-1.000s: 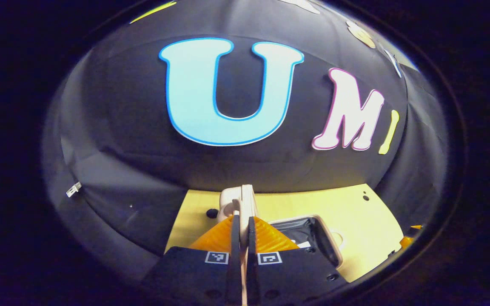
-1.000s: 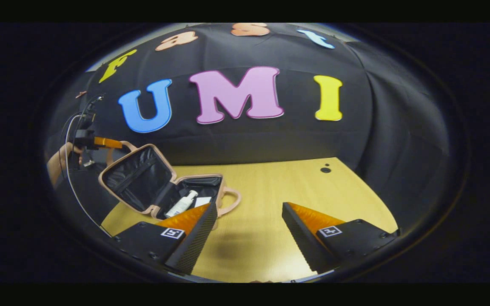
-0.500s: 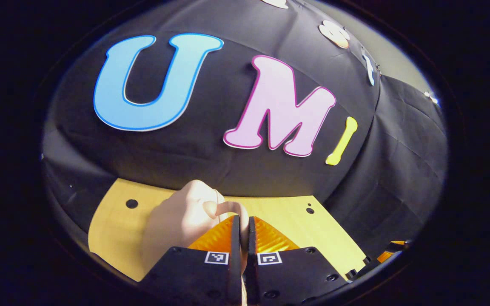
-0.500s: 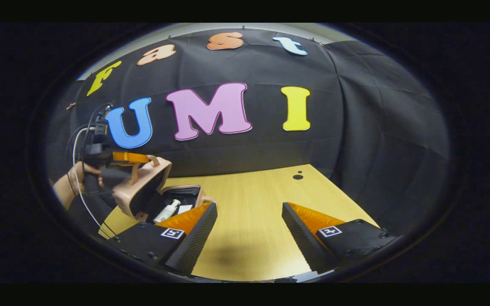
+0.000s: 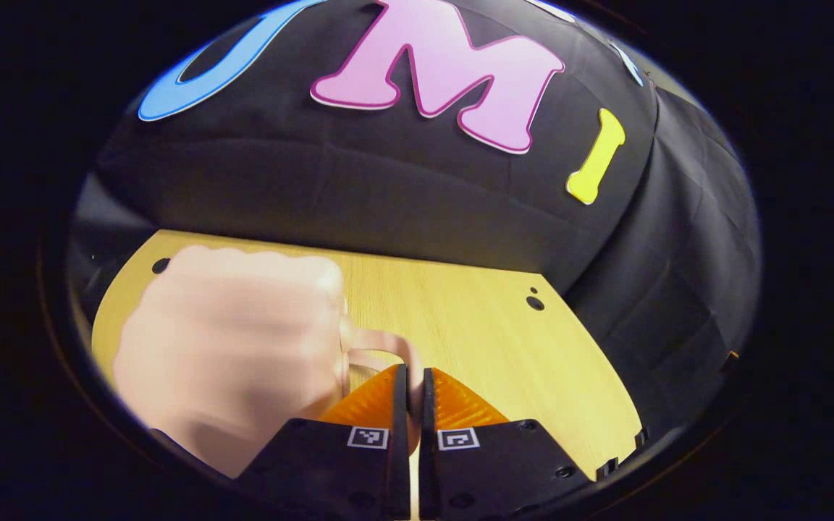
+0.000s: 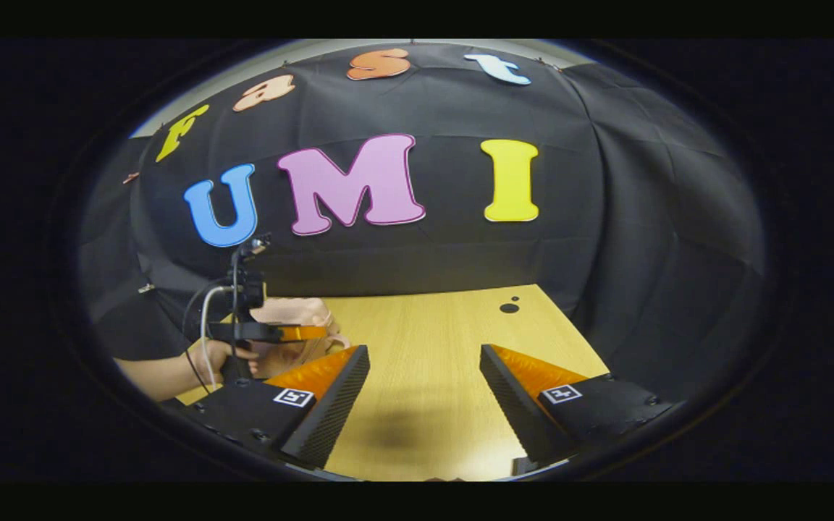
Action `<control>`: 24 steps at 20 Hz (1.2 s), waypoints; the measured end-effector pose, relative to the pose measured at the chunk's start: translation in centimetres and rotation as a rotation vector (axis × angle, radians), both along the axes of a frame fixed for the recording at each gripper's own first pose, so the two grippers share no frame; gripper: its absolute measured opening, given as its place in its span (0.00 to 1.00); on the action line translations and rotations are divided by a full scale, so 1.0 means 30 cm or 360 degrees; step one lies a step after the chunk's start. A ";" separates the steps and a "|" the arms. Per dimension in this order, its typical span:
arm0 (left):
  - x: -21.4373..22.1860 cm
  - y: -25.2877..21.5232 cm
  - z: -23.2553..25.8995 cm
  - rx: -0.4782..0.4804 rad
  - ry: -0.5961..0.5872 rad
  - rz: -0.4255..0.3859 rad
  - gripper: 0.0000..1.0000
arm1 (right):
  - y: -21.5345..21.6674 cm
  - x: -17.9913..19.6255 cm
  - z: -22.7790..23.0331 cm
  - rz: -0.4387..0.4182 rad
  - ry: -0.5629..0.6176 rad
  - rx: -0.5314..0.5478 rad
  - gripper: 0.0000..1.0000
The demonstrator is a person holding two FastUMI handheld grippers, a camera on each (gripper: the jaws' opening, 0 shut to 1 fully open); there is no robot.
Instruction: First open the suitcase, pack the skin care products into it, and then close the suitcase.
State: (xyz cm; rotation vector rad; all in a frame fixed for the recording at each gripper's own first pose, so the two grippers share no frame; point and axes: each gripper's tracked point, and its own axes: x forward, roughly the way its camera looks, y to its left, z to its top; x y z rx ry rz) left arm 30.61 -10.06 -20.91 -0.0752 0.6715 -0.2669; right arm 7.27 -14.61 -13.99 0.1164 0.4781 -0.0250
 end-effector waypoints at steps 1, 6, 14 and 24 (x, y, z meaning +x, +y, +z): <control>0.001 0.003 -0.002 0.0013 -0.0027 0.0026 0.11 | -0.020 0.011 -0.009 0.0018 0.0003 0.0000 0.98; -0.055 0.015 0.104 0.0152 -0.0132 0.0171 0.31 | -0.046 0.044 0.024 0.0059 -0.0051 -0.0011 0.98; -0.437 0.142 0.670 0.0215 -0.0682 0.0193 0.96 | 0.096 -0.009 0.110 0.0034 -0.0156 -0.0013 0.98; -0.844 0.300 0.959 0.0217 -0.0950 0.0288 0.96 | 0.312 -0.199 0.239 0.0057 -0.0282 -0.0005 0.98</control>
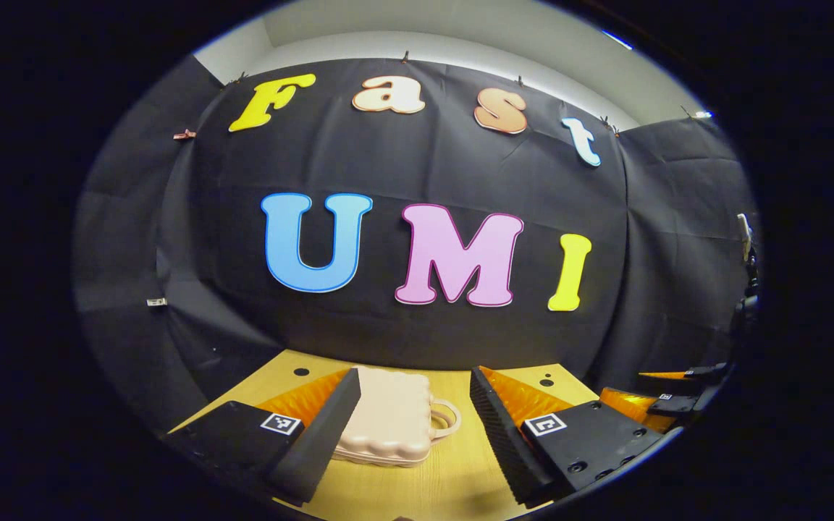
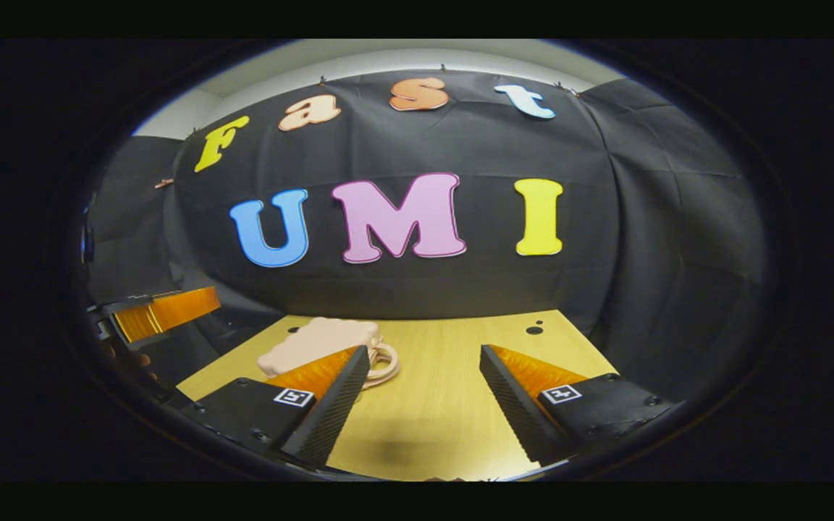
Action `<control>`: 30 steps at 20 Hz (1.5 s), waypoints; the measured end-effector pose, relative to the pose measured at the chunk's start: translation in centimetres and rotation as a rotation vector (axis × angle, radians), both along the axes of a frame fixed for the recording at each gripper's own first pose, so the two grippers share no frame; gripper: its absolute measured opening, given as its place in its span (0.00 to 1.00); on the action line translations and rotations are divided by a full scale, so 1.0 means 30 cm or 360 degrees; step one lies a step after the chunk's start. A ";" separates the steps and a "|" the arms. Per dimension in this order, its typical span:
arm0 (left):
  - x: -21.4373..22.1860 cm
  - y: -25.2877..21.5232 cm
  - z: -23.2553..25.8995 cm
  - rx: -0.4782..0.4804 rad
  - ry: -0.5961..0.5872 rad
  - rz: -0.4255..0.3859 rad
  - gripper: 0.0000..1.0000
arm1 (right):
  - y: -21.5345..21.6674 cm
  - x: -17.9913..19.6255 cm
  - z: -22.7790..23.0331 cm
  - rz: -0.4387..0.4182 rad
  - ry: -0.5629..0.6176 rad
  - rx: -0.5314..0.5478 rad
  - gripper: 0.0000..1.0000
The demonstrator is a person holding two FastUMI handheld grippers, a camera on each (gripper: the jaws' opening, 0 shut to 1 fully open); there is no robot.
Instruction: First open the suitcase, pack the skin care products into it, and then close the suitcase.
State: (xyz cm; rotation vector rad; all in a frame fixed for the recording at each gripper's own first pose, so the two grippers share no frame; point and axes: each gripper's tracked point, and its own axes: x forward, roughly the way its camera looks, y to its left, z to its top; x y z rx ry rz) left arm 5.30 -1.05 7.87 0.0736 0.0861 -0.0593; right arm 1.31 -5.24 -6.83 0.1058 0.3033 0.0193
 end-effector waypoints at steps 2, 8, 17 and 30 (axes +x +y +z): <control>-0.035 0.015 0.031 0.0038 -0.0030 -0.0010 0.96 | 0.007 -0.027 0.033 -0.0030 -0.0036 0.0011 0.98; -0.054 0.052 0.055 0.0061 -0.0069 -0.0026 0.96 | -0.032 -0.028 0.118 -0.0128 -0.0091 0.0029 0.98; -0.025 0.039 0.007 0.0048 -0.0019 -0.0063 0.96 | -0.082 -0.027 0.159 -0.0194 -0.0153 -0.0056 0.98; 0.006 0.053 0.015 0.0035 -0.0022 -0.0057 0.96 | -0.098 -0.007 0.176 -0.0223 -0.0175 -0.0070 0.98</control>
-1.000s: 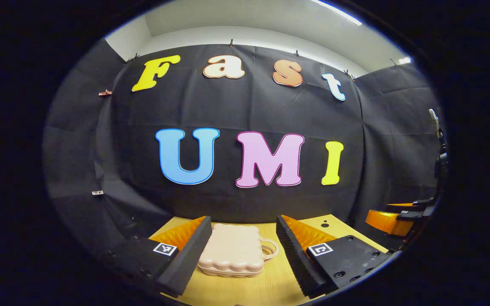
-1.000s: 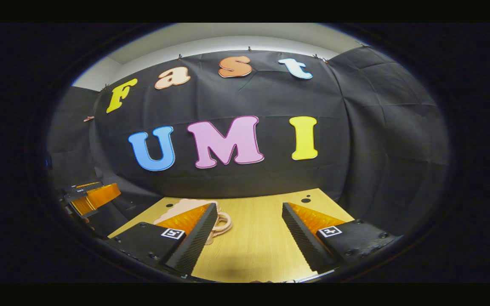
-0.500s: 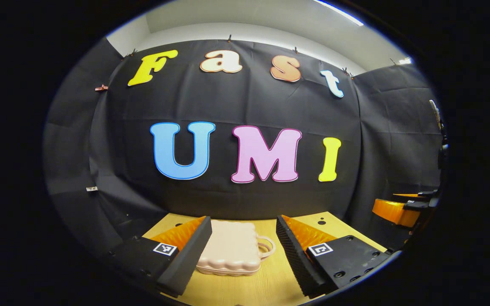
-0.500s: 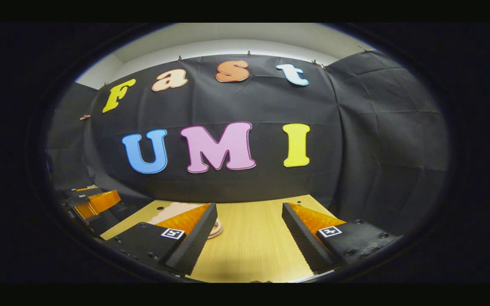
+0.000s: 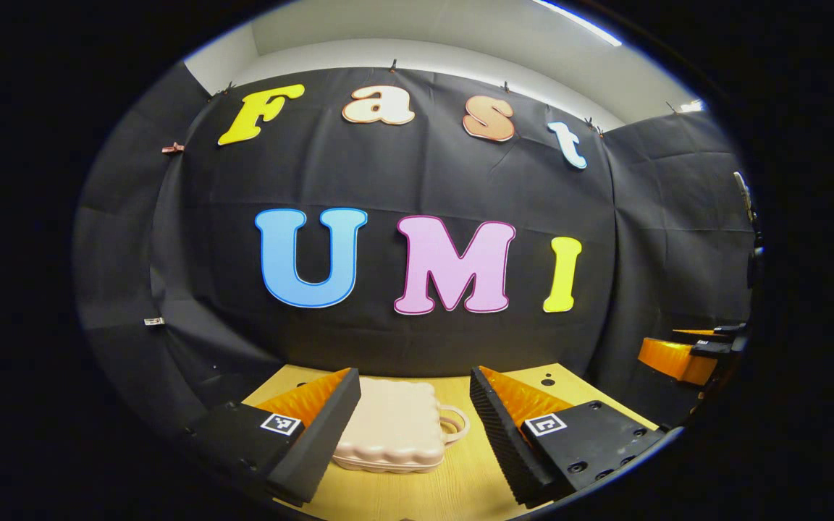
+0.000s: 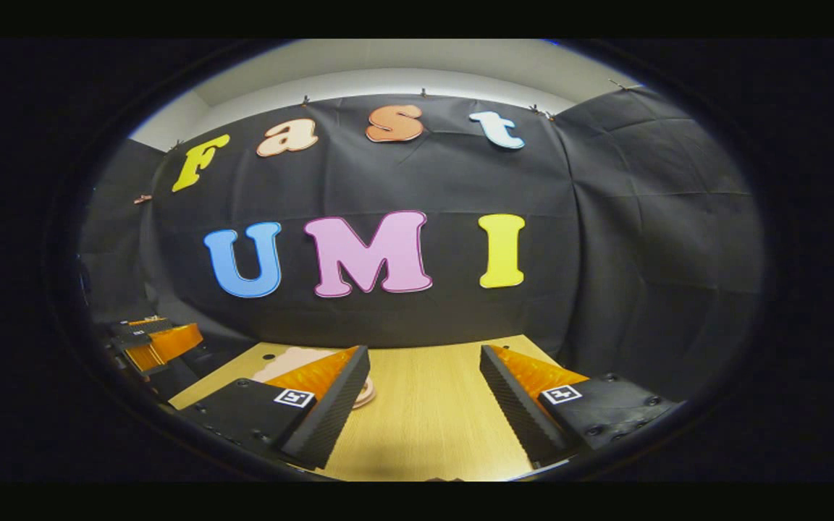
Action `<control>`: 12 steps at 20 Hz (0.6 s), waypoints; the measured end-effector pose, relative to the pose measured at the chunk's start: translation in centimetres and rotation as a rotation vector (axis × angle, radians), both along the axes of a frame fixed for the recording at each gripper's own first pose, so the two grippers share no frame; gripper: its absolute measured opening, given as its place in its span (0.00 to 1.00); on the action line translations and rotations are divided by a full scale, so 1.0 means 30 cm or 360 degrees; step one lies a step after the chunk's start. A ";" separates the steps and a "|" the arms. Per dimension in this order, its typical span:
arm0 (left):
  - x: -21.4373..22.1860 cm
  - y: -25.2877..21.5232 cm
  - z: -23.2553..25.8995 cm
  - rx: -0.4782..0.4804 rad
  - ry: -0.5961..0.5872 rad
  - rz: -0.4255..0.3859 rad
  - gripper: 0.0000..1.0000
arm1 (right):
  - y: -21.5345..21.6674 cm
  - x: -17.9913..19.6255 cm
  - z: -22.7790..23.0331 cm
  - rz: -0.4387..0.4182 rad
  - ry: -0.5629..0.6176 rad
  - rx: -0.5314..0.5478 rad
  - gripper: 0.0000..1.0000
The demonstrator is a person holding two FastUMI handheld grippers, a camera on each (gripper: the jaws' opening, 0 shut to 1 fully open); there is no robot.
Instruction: First open the suitcase, pack the skin care products into it, and then close the suitcase.
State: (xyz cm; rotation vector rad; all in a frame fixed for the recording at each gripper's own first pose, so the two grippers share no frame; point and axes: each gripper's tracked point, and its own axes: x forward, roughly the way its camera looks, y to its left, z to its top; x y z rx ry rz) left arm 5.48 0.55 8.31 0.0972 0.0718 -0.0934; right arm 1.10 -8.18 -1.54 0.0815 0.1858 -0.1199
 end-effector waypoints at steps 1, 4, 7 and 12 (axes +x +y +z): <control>0.002 0.002 -0.003 -0.0002 0.0000 0.0002 0.96 | 0.002 0.002 -0.003 0.0000 0.0002 -0.0003 0.98; 0.007 0.013 -0.012 0.0008 0.0012 0.0010 0.96 | 0.004 0.003 -0.005 -0.0001 0.0000 -0.0019 0.98; 0.016 0.020 -0.023 0.0008 0.0021 0.0020 0.96 | 0.006 0.010 -0.020 -0.0005 0.0016 -0.0006 0.98; 0.026 0.032 -0.025 -0.0021 0.0023 0.0031 0.96 | 0.015 0.014 -0.010 0.0002 0.0008 -0.0028 0.97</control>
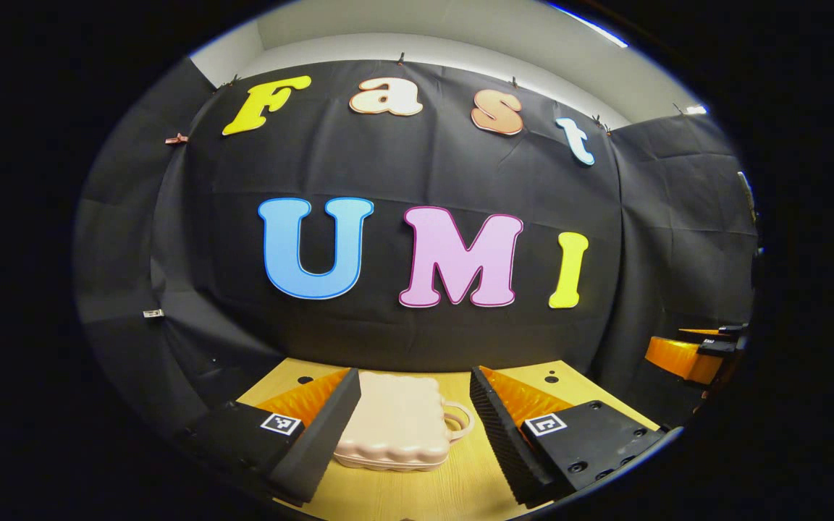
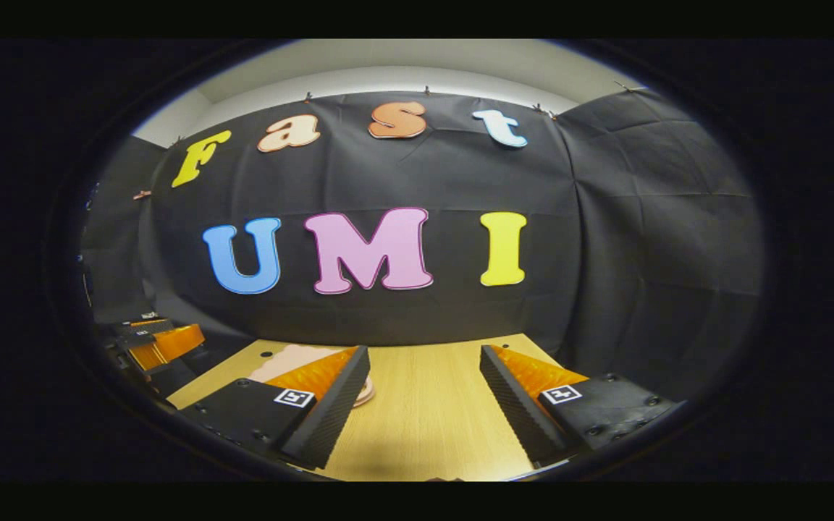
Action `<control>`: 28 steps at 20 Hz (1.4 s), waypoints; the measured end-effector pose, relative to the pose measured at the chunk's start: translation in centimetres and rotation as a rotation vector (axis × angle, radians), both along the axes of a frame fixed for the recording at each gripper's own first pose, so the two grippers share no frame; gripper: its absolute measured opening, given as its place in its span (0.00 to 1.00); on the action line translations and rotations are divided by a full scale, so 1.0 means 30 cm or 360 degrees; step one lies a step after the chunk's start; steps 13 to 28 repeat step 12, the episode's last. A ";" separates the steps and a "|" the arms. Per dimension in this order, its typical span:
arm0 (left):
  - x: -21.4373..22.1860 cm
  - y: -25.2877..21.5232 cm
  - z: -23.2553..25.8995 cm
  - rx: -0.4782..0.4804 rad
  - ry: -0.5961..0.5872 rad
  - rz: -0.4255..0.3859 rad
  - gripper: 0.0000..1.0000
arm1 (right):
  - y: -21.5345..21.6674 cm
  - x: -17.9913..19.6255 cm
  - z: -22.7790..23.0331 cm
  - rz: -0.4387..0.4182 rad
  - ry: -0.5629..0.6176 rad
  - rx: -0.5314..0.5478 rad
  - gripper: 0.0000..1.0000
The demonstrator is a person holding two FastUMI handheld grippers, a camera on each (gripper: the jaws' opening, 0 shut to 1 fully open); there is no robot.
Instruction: First open the suitcase, pack the skin care products into it, and then close the suitcase.
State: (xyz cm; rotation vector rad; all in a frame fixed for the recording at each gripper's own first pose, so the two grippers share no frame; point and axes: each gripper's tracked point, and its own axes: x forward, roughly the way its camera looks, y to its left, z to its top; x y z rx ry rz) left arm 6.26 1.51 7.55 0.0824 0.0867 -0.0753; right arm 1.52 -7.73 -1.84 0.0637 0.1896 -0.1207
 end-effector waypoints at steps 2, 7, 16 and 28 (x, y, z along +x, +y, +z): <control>0.003 0.009 0.005 0.0005 -0.0010 0.0008 0.96 | 0.007 0.002 0.002 0.0009 -0.0003 -0.0008 0.97; 0.001 0.029 0.016 0.0002 -0.0025 0.0032 0.96 | 0.019 0.008 0.000 0.0025 0.0006 -0.0003 0.98; -0.002 0.031 0.014 0.0012 -0.0031 0.0047 0.96 | 0.026 0.013 0.002 0.0046 0.0007 -0.0005 0.98; -0.002 0.031 0.014 0.0012 -0.0031 0.0047 0.96 | 0.026 0.013 0.002 0.0046 0.0007 -0.0005 0.98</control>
